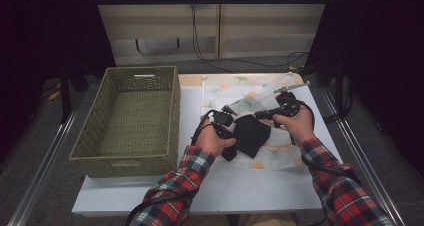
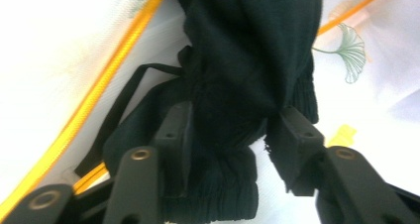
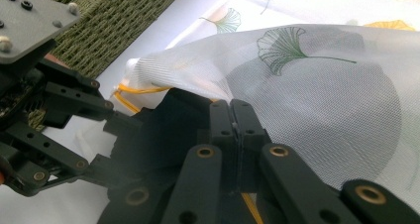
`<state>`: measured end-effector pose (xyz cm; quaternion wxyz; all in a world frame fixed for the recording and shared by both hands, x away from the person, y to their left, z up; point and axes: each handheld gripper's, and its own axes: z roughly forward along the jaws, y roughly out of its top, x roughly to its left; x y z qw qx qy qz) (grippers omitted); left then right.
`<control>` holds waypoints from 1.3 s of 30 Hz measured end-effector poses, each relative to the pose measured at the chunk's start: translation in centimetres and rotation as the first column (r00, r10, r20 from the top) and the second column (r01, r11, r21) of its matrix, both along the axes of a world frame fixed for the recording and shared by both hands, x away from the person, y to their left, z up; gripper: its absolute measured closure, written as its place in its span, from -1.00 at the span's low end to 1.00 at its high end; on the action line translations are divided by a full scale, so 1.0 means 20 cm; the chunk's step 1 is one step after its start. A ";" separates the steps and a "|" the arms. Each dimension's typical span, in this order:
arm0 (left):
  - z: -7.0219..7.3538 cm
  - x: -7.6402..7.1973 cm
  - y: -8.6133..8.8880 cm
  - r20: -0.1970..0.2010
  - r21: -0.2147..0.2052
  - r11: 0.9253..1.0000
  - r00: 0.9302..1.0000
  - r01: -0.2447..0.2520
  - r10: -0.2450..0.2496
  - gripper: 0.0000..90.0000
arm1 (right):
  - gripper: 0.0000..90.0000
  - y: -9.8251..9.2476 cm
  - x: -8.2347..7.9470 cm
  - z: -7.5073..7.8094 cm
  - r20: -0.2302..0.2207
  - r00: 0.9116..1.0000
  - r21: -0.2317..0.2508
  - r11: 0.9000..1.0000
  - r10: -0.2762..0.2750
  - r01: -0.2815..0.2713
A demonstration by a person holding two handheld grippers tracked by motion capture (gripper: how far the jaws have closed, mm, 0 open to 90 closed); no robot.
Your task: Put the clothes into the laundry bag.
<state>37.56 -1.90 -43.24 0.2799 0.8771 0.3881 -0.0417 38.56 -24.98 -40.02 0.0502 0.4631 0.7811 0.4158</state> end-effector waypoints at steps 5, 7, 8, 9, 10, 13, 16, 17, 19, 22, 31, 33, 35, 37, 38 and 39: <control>-0.01 0.00 -0.01 -0.007 -0.023 0.999 1.000 -0.027 0.026 0.53 | 1.00 0.00 0.00 0.00 0.002 1.000 0.003 1.000 0.003 -0.003; -0.01 0.00 -0.01 -0.020 -0.018 1.000 1.000 -0.022 0.022 0.58 | 1.00 0.00 0.00 0.00 0.003 1.000 0.001 1.000 0.004 -0.004; 0.00 0.00 -0.01 -0.022 -0.016 1.000 1.000 -0.015 0.015 0.62 | 1.00 0.00 0.00 0.00 0.001 1.000 0.002 1.000 0.001 -0.001; -0.01 0.00 -0.02 -0.020 -0.025 0.999 0.999 -0.026 0.026 0.67 | 1.00 0.00 0.00 0.00 0.002 1.000 0.002 1.000 0.003 -0.003; -0.01 0.00 -0.02 -0.020 -0.025 0.999 0.999 -0.026 0.026 0.68 | 1.00 0.00 0.00 0.00 0.002 1.000 0.002 1.000 0.003 -0.003; 0.00 0.00 -0.04 -0.020 -0.031 0.999 0.999 -0.035 0.034 0.70 | 1.00 0.01 0.00 0.00 0.006 1.000 0.003 1.000 0.005 -0.005; 0.01 -0.01 -0.04 -0.007 -0.039 0.998 0.999 -0.043 0.043 0.72 | 1.00 0.01 0.00 0.01 0.006 1.000 0.007 1.000 0.005 -0.005; 0.01 0.00 -0.05 -0.006 -0.040 0.999 0.999 -0.036 0.036 0.72 | 1.00 0.01 0.00 0.01 0.008 1.000 0.008 1.000 0.007 -0.007; 0.01 0.00 -0.05 -0.005 -0.043 0.998 0.999 -0.040 0.040 0.72 | 1.00 0.01 0.00 0.01 0.008 1.000 0.008 1.000 0.006 -0.006; 0.01 0.00 -0.05 -0.006 -0.047 0.998 0.999 -0.052 0.051 0.72 | 1.00 0.00 0.00 0.02 0.014 1.000 0.008 1.000 0.008 -0.008; 0.01 0.02 -0.07 -0.011 -0.064 0.995 0.997 -0.078 0.078 0.73 | 1.00 0.00 0.00 0.02 0.017 1.000 0.010 1.000 0.013 -0.013; 0.01 0.03 -0.07 -0.010 -0.072 0.994 0.996 -0.087 0.086 0.73 | 1.00 0.00 -0.01 0.02 0.016 1.000 0.010 1.000 0.012 -0.012; 0.01 0.03 -0.07 -0.012 -0.085 0.991 0.995 -0.100 0.100 0.73 | 1.00 0.00 -0.01 0.02 0.016 1.000 0.010 1.000 0.010 -0.010; 0.01 0.04 -0.07 -0.006 -0.080 0.992 0.995 -0.098 0.098 0.73 | 1.00 0.00 0.00 0.02 0.018 1.000 0.010 1.000 0.011 -0.011; 0.01 0.04 -0.07 -0.013 -0.084 0.991 0.995 -0.100 0.100 0.73 | 1.00 0.00 -0.01 0.03 0.017 1.000 0.010 1.000 0.011 -0.011; 0.01 0.04 -0.08 -0.010 -0.081 0.992 0.995 -0.096 0.096 0.73 | 1.00 0.00 -0.01 0.03 0.018 1.000 0.010 1.000 0.012 -0.013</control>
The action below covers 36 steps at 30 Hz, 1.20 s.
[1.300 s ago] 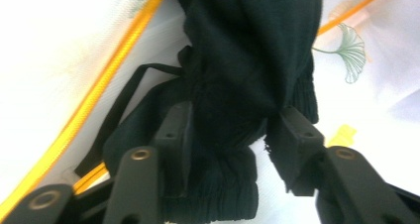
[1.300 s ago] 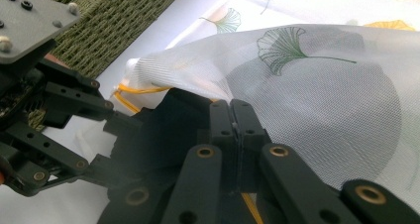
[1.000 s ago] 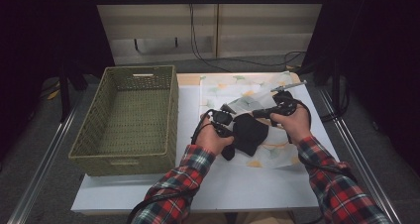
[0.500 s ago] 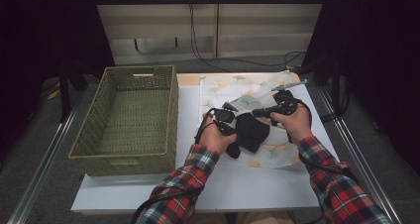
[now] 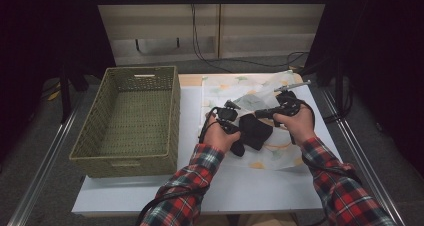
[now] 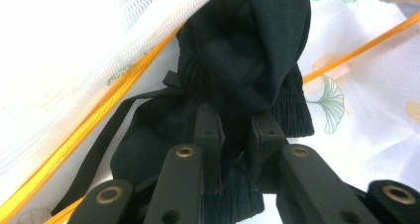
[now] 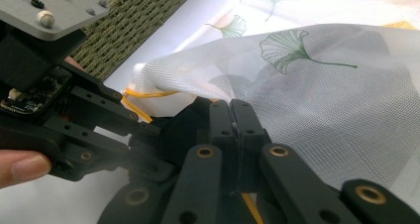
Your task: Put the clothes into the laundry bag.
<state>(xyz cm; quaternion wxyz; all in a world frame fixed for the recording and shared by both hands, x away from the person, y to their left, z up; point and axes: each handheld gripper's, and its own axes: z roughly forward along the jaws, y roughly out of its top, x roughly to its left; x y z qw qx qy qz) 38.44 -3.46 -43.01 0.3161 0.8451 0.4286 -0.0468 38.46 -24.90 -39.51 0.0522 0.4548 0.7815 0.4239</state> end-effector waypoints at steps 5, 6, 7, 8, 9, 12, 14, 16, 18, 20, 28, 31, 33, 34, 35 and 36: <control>0.00 0.00 -0.01 0.012 -0.013 1.000 1.000 -0.018 0.018 0.73 | 1.00 0.00 0.00 0.00 0.001 1.000 0.000 1.000 0.001 -0.001; 0.00 0.01 -0.01 0.013 -0.007 1.000 1.000 -0.014 0.014 0.73 | 1.00 0.00 0.00 0.00 -0.001 1.000 0.003 1.000 0.001 -0.001; 0.00 0.01 -0.01 0.013 -0.007 1.000 1.000 -0.014 0.014 0.73 | 1.00 0.00 0.00 0.00 0.000 1.000 0.005 1.000 0.002 -0.002; 0.00 0.01 -0.02 0.011 -0.015 1.000 1.000 -0.020 0.020 0.73 | 1.00 0.00 0.00 0.00 0.000 1.000 0.003 1.000 0.000 0.000; 0.00 0.01 -0.02 0.009 -0.015 1.000 1.000 -0.018 0.018 0.73 | 1.00 0.00 0.00 0.00 0.000 1.000 0.003 1.000 0.000 0.000; 0.00 0.02 -0.02 0.014 -0.023 1.000 1.000 -0.019 0.019 0.73 | 1.00 0.00 -0.01 0.00 -0.002 1.000 0.006 1.000 -0.001 0.001; -0.01 0.02 -0.01 0.021 -0.021 1.000 1.000 -0.020 0.020 0.73 | 1.00 0.00 -0.01 0.00 -0.001 1.000 0.007 1.000 0.002 -0.002; -0.01 0.02 -0.02 0.012 -0.040 0.998 0.999 -0.047 0.047 0.73 | 1.00 0.00 0.00 0.00 -0.001 1.000 0.007 1.000 0.000 0.000; -0.01 0.03 -0.02 0.015 -0.023 0.999 0.999 -0.032 0.033 0.73 | 1.00 0.00 0.00 0.00 -0.001 1.000 0.007 1.000 0.000 0.000; -0.01 0.03 -0.02 0.012 -0.038 0.998 0.999 -0.049 0.049 0.73 | 1.00 0.00 0.00 0.00 0.001 1.000 0.006 1.000 0.002 -0.002; -0.01 0.05 -0.02 0.017 -0.035 0.999 0.999 -0.034 0.035 0.73 | 1.00 -0.01 -0.01 -0.01 -0.007 1.000 0.003 1.000 0.001 -0.001; -0.01 0.05 -0.02 0.024 -0.033 0.999 0.999 -0.032 0.032 0.72 | 1.00 -0.01 -0.01 -0.01 -0.007 1.000 0.001 1.000 0.002 -0.002; -0.01 0.05 -0.02 0.029 -0.038 0.999 0.999 -0.037 0.038 0.72 | 1.00 -0.01 -0.01 -0.01 -0.006 1.000 0.002 1.000 0.002 -0.002; -0.02 0.06 -0.02 0.034 -0.041 0.998 0.998 -0.042 0.044 0.72 | 1.00 -0.01 -0.01 -0.01 -0.006 1.000 0.004 1.000 0.001 -0.001; -0.02 0.06 -0.02 0.034 -0.041 0.998 0.998 -0.042 0.044 0.72 | 1.00 -0.01 -0.01 -0.01 -0.006 1.000 0.004 1.000 0.001 -0.001; -0.02 0.06 -0.02 0.035 -0.044 0.998 0.998 -0.041 0.043 0.72 | 1.00 -0.01 -0.01 -0.01 -0.005 1.000 0.004 1.000 0.002 -0.002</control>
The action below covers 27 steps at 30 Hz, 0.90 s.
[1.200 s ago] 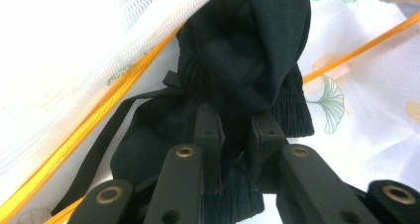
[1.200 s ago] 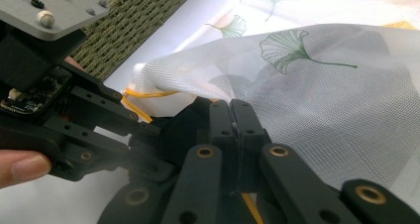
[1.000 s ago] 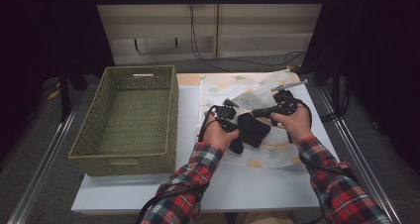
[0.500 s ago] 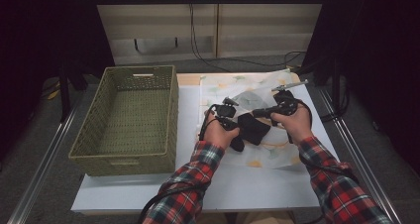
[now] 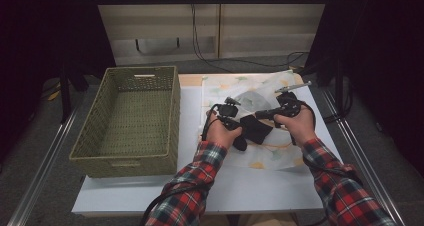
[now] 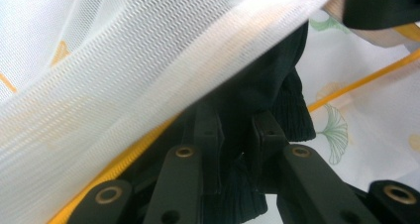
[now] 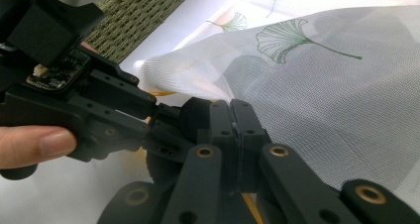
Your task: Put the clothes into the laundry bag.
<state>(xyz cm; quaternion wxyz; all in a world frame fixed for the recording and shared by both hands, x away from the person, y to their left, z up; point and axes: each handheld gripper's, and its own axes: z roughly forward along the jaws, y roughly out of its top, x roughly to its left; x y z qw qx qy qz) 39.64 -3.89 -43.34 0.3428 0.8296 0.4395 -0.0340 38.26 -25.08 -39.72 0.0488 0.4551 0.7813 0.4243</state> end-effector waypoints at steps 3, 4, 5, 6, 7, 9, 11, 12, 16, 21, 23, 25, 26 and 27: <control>0.00 0.01 0.00 0.018 0.002 1.000 1.000 -0.002 0.002 0.71 | 1.00 0.00 0.00 0.00 0.001 1.000 0.000 1.000 0.001 -0.001; 0.00 0.01 -0.01 0.017 -0.002 1.000 1.000 -0.006 0.006 0.71 | 1.00 0.00 0.00 0.00 0.000 1.000 -0.001 1.000 0.000 0.000; 0.00 0.01 -0.01 0.017 -0.002 1.000 1.000 -0.006 0.006 0.71 | 1.00 0.00 0.00 0.00 0.000 1.000 -0.001 1.000 0.000 0.000; 0.00 0.01 -0.01 0.018 -0.016 1.000 1.000 -0.014 0.014 0.71 | 1.00 0.00 0.00 0.00 0.001 1.000 -0.001 1.000 -0.001 0.001; 0.00 0.01 -0.01 0.022 -0.016 1.000 1.000 -0.007 0.008 0.70 | 1.00 0.00 0.00 0.00 -0.001 1.000 0.001 1.000 -0.001 0.001; -0.01 0.02 -0.02 0.030 -0.011 1.000 1.000 -0.007 0.008 0.69 | 1.00 0.00 0.00 -0.01 0.000 1.000 0.000 1.000 0.002 -0.002; -0.01 0.02 -0.02 0.036 -0.019 1.000 0.999 -0.016 0.017 0.69 | 1.00 0.00 0.00 -0.01 0.000 1.000 0.000 1.000 0.002 -0.002; -0.01 0.02 -0.02 0.048 -0.025 1.000 0.999 -0.011 0.012 0.68 | 1.00 0.00 0.00 -0.01 -0.002 1.000 0.000 1.000 0.002 -0.002; -0.02 0.02 -0.02 0.058 -0.014 1.000 0.998 0.003 -0.002 0.60 | 1.00 0.00 0.00 -0.01 -0.002 1.000 -0.005 1.000 0.004 -0.004; -0.02 0.01 -0.02 0.056 -0.011 1.000 0.998 0.016 -0.015 0.46 | 1.00 0.00 0.00 -0.01 -0.004 1.000 -0.010 1.000 0.004 -0.004; -0.02 0.01 -0.01 0.056 -0.004 1.000 0.998 0.016 -0.015 0.43 | 1.00 0.00 0.00 -0.01 -0.005 1.000 -0.011 1.000 0.003 -0.003; -0.02 0.00 0.00 0.054 0.005 1.000 0.998 0.024 -0.024 0.41 | 1.00 0.00 0.00 -0.01 -0.005 1.000 -0.013 1.000 0.000 0.000; -0.01 0.00 0.00 0.052 0.002 1.000 0.998 0.021 -0.021 0.41 | 1.00 0.00 0.00 -0.01 -0.003 1.000 -0.015 1.000 -0.001 0.001; -0.01 0.00 0.01 0.053 0.017 0.999 0.998 0.039 -0.040 0.41 | 1.00 0.00 0.00 -0.01 -0.003 1.000 -0.018 1.000 -0.002 0.002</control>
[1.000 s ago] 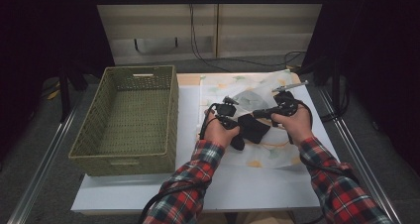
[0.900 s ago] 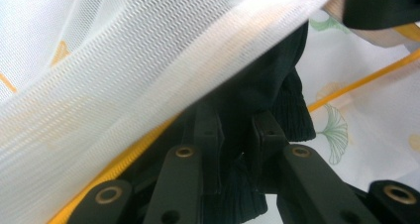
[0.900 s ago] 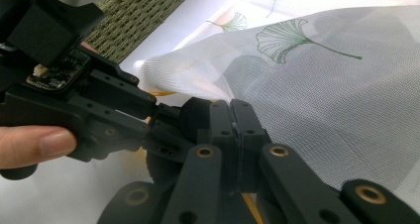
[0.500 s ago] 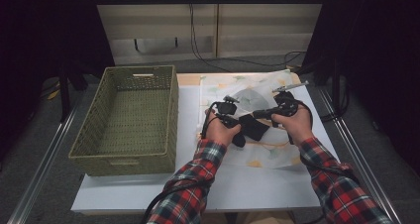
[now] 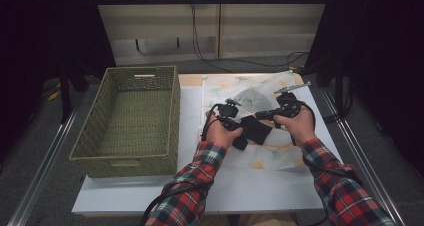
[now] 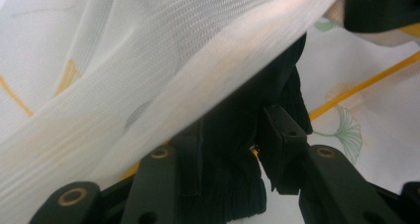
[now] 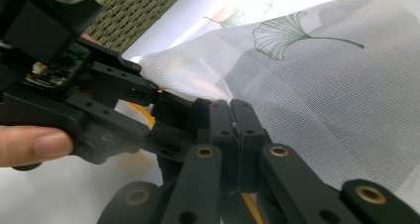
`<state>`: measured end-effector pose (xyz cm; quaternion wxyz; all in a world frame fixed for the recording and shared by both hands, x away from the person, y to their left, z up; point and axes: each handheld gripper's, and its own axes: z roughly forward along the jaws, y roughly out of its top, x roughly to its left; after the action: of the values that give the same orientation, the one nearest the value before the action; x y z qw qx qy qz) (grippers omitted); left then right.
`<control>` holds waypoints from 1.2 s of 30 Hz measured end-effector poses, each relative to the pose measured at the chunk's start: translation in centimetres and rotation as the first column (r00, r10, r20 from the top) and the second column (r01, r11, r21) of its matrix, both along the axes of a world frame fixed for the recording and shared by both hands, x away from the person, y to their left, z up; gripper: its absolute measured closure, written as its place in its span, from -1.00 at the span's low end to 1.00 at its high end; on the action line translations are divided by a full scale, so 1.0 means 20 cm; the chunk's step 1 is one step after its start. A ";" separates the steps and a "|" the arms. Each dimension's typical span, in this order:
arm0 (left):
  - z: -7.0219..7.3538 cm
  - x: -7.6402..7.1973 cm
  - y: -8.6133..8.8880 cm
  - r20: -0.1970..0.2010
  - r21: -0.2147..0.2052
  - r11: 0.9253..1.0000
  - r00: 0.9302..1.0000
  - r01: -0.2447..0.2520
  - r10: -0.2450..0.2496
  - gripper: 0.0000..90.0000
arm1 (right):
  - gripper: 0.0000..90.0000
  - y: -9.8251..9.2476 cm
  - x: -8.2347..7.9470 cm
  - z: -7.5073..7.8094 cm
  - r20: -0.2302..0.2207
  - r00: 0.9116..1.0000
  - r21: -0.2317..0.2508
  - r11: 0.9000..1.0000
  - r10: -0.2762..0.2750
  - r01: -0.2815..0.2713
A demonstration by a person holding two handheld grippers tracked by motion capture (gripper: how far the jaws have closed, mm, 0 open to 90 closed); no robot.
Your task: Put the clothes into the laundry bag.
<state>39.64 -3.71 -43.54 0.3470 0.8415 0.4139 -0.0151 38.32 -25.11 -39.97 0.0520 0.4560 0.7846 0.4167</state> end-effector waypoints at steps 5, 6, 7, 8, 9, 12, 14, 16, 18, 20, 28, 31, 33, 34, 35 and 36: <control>0.02 -0.01 0.02 0.005 0.004 1.000 1.000 0.000 0.000 0.32 | 1.00 0.00 0.01 -0.01 -0.002 1.000 -0.001 1.000 -0.006 0.006; 0.02 -0.02 0.02 0.006 0.010 1.000 1.000 -0.002 0.002 0.31 | 1.00 0.00 0.01 0.00 0.001 1.000 -0.003 1.000 -0.007 0.007; 0.02 -0.02 0.03 0.000 0.009 1.000 1.000 0.008 -0.008 0.30 | 1.00 0.01 0.01 0.00 0.002 1.000 -0.008 1.000 -0.008 0.008; 0.02 -0.02 0.03 -0.003 0.010 1.000 1.000 0.004 -0.004 0.30 | 1.00 0.01 0.01 0.00 0.000 1.000 -0.009 1.000 -0.010 0.010; 0.02 -0.02 0.03 -0.006 0.018 1.000 1.000 0.005 -0.005 0.32 | 1.00 0.01 0.01 0.00 -0.001 1.000 -0.007 1.000 -0.013 0.013; 0.00 -0.02 0.03 -0.024 0.023 0.999 0.999 0.023 -0.022 0.35 | 1.00 0.01 0.01 0.00 -0.002 1.000 -0.005 1.000 -0.015 0.015; 0.00 -0.02 0.02 -0.031 0.013 1.000 1.000 0.000 0.000 0.39 | 1.00 0.01 0.02 0.00 0.000 1.000 -0.005 1.000 -0.013 0.013; -0.01 -0.02 0.01 -0.036 0.026 1.000 0.999 0.011 -0.010 0.58 | 1.00 0.01 0.02 0.00 0.000 1.000 -0.006 1.000 -0.014 0.014; -0.02 -0.02 0.00 -0.061 0.026 1.000 0.998 -0.003 0.004 0.62 | 1.00 0.01 0.01 0.00 0.001 1.000 -0.002 1.000 -0.014 0.014; -0.02 -0.02 -0.01 -0.056 0.027 1.000 0.998 0.005 -0.003 0.65 | 1.00 0.01 0.01 0.01 0.000 1.000 0.002 1.000 -0.012 0.012; -0.01 -0.01 -0.03 -0.057 0.026 0.999 0.998 -0.028 0.029 0.82 | 1.00 0.00 0.02 0.01 0.003 1.000 0.005 1.000 -0.007 0.007; -0.01 0.00 -0.03 -0.057 0.012 0.999 0.998 -0.030 0.031 0.84 | 1.00 0.00 0.01 0.01 0.003 1.000 0.006 1.000 -0.006 0.006; -0.01 0.00 -0.03 -0.048 -0.005 0.999 0.998 -0.041 0.041 0.85 | 1.00 0.00 0.01 0.02 0.006 1.000 0.004 1.000 -0.002 0.002; 0.00 0.00 -0.03 -0.047 -0.004 0.999 0.998 -0.035 0.035 0.86 | 1.00 0.00 0.01 0.02 0.006 1.000 0.002 1.000 -0.001 0.001; 0.00 0.00 -0.03 -0.047 -0.007 0.999 0.998 -0.040 0.039 0.87 | 1.00 0.00 0.01 0.02 0.005 1.000 0.005 1.000 -0.004 0.004; 0.00 0.00 -0.04 -0.039 -0.010 0.999 0.998 -0.045 0.045 0.87 | 1.00 0.00 0.01 0.02 0.005 1.000 0.005 1.000 -0.004 0.004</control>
<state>39.69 -4.43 -43.57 0.3435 0.8296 0.4395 -0.0259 38.53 -25.07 -39.60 0.0540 0.4567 0.7826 0.4196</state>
